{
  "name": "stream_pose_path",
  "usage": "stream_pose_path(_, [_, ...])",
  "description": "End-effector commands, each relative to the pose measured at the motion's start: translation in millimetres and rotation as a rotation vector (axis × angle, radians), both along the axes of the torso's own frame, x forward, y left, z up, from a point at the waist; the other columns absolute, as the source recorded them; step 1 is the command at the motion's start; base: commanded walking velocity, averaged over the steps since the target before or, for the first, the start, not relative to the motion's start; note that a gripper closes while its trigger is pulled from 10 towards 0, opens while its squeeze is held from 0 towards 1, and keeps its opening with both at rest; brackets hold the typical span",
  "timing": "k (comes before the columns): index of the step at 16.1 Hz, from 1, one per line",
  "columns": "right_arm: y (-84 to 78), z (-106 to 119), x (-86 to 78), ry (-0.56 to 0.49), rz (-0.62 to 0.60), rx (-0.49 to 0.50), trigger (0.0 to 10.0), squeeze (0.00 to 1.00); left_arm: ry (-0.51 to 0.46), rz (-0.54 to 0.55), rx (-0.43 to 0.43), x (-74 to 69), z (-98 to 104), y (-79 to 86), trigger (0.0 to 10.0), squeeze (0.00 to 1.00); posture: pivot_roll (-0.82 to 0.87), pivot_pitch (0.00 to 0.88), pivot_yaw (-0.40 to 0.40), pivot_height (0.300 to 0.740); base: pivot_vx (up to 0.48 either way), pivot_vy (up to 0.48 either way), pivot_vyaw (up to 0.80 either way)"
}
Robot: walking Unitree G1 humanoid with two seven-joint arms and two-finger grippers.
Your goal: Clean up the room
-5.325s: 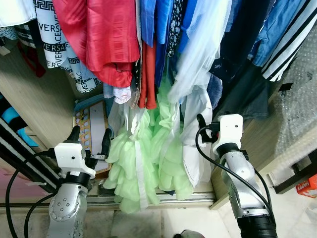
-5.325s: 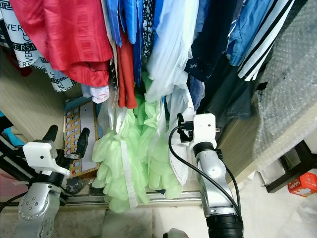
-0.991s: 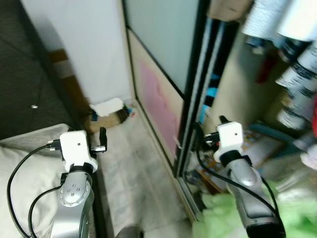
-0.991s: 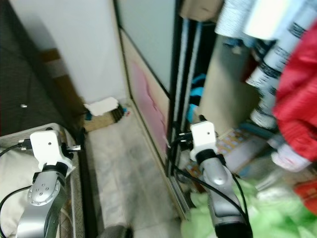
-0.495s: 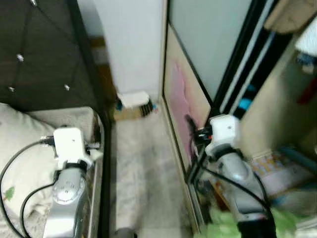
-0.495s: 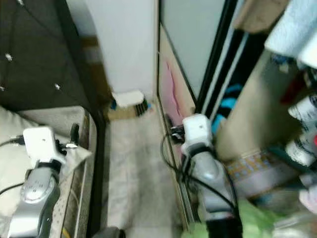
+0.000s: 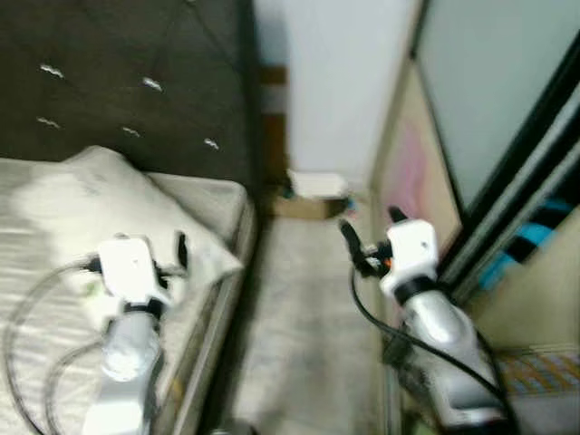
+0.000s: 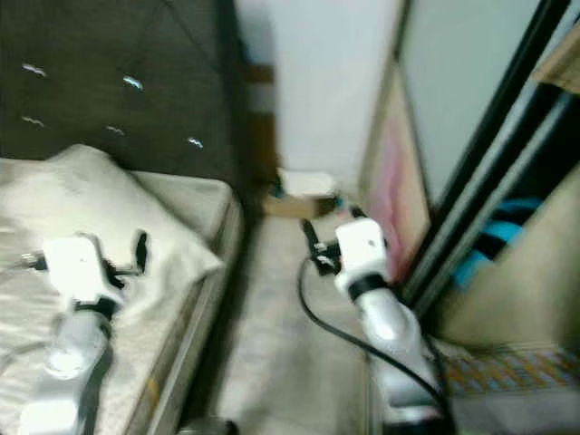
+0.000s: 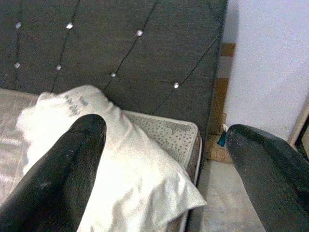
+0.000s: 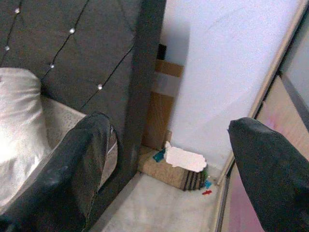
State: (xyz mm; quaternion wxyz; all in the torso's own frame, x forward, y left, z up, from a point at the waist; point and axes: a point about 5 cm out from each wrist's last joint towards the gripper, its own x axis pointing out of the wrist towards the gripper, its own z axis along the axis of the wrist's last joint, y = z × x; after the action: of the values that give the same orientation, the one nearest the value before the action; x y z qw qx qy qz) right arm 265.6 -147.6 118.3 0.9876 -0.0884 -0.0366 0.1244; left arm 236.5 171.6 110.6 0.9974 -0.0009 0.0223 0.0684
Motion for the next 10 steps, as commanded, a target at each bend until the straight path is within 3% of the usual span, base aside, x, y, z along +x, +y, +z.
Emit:
stream_pose_path(1, [1.5, 5.1, 4.6, -0.010, 0.003, 0.007, 10.0, 0.00, -0.016, 0.001, 0.011, 0.5, 4.5, 2.2, 10.0, 0.00, 0.03, 0.018, -0.015, 0.740, 0.000, 0.000, 0.80])
stream_pose_path(4, [2.2, 7.4, 6.6, -0.013, 0.019, 0.004, 10.0, 0.00, -0.032, 0.001, 0.035, 0.4, 5.7, 3.4, 10.0, 0.00, 0.03, 0.009, -0.022, 0.740, 0.000, 0.000, 0.80])
stream_pose_path(10, [6.5, 6.6, 8.1, -0.009, 0.047, -0.002, 10.0, 0.00, -0.009, 0.024, 0.000, -1.5, 2.9, 3.6, 10.0, 0.00, 0.04, 0.000, -0.032, 0.740, 0.000, 0.000, 0.80])
